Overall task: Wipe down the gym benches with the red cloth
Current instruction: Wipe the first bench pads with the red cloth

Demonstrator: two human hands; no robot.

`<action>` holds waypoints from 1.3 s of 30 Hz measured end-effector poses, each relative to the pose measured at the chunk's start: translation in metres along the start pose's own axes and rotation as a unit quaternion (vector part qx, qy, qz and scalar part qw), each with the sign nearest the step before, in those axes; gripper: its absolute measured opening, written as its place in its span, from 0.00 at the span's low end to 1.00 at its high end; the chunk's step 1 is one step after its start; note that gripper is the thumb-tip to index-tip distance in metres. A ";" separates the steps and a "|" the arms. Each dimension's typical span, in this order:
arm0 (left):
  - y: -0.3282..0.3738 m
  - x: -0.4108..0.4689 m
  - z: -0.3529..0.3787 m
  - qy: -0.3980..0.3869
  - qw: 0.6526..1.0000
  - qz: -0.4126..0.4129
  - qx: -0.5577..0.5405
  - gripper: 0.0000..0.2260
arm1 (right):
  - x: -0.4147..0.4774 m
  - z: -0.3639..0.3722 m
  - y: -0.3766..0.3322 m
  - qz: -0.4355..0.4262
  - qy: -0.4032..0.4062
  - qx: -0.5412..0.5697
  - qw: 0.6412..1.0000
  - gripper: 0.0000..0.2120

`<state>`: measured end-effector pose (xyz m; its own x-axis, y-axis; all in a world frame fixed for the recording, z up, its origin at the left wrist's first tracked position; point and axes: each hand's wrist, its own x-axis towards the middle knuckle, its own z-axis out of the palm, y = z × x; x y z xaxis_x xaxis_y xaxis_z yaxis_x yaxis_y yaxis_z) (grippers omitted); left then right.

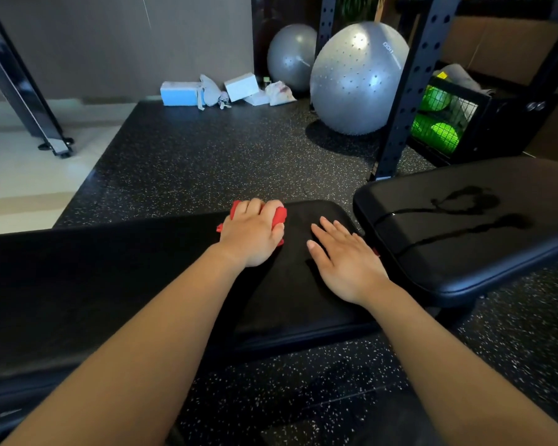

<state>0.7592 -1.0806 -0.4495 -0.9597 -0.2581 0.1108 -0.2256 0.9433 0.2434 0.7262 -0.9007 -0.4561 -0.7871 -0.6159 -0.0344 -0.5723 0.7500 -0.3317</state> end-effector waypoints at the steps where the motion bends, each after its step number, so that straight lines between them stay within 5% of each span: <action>1: -0.001 -0.011 0.001 0.009 1.000 0.009 -0.004 0.19 | -0.001 0.000 0.000 0.000 -0.002 -0.001 1.000 0.26; 24: 0.000 -0.051 -0.004 -0.015 1.000 0.021 -0.013 0.20 | 0.003 0.002 0.003 -0.008 0.011 -0.024 1.000 0.26; 39: -0.004 -0.128 -0.002 0.059 0.997 0.041 0.007 0.21 | 0.000 0.000 0.000 -0.008 0.007 -0.041 0.999 0.27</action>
<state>0.8833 -1.0523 -0.4625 -0.9491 -0.2022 0.2416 -0.1504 0.9647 0.2162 0.7258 -0.9006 -0.4560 -0.7805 -0.6249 -0.0170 -0.6013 0.7579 -0.2530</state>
